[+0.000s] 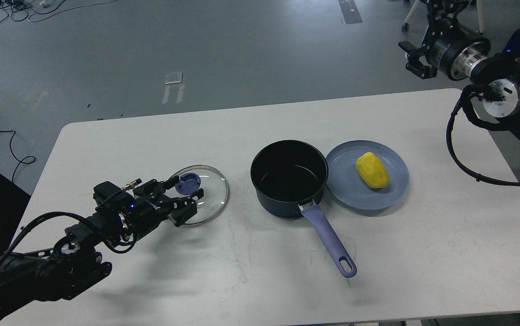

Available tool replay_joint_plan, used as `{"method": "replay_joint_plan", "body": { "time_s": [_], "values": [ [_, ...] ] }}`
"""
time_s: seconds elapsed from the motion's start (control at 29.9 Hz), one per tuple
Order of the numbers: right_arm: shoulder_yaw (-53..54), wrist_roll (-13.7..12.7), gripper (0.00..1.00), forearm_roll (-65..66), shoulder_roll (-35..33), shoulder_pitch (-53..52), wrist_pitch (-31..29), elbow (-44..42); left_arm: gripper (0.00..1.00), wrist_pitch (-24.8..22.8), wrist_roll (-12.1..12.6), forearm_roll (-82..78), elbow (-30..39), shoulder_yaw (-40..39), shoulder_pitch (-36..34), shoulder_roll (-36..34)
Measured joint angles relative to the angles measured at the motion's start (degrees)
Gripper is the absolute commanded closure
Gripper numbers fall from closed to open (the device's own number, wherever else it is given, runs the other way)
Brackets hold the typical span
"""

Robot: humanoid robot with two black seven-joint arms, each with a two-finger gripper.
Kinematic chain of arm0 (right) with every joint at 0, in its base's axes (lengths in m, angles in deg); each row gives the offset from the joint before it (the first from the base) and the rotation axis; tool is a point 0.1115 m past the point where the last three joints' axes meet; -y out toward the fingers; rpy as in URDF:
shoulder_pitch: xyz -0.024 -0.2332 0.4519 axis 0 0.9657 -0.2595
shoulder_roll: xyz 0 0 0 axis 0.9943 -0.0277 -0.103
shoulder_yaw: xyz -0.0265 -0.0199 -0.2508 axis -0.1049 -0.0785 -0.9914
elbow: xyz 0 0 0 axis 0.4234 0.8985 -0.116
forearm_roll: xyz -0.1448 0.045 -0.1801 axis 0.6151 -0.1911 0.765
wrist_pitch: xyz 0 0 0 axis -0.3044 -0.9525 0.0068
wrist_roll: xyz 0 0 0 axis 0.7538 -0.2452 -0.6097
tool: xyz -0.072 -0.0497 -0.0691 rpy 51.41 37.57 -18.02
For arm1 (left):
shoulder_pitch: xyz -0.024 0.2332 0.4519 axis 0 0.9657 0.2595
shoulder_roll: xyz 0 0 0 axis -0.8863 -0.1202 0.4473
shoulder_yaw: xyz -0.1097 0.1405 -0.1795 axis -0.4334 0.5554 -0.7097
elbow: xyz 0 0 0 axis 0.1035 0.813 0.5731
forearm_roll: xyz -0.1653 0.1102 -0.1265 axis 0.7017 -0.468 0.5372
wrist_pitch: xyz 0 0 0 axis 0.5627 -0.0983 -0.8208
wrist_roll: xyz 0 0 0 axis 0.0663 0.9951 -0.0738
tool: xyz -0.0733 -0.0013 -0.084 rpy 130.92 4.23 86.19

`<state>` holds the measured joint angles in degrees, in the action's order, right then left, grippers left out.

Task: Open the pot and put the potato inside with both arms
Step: 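Lower the glass lid onto the table beside the saucepan, then open the left gripper and withdraw it away from the lid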

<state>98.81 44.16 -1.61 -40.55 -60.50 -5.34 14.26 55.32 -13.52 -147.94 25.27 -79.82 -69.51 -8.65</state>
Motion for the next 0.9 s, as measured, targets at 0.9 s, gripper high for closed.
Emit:
{"method": "replay_joint_plan", "body": {
  "time_s": [0.9],
  "values": [
    [0.07,0.1,0.0,-0.07,-1.42,-0.38,-0.18,0.61,0.02,-0.19,0.0,21.2,1.59,-0.78,-16.65,-4.94]
  ]
}}
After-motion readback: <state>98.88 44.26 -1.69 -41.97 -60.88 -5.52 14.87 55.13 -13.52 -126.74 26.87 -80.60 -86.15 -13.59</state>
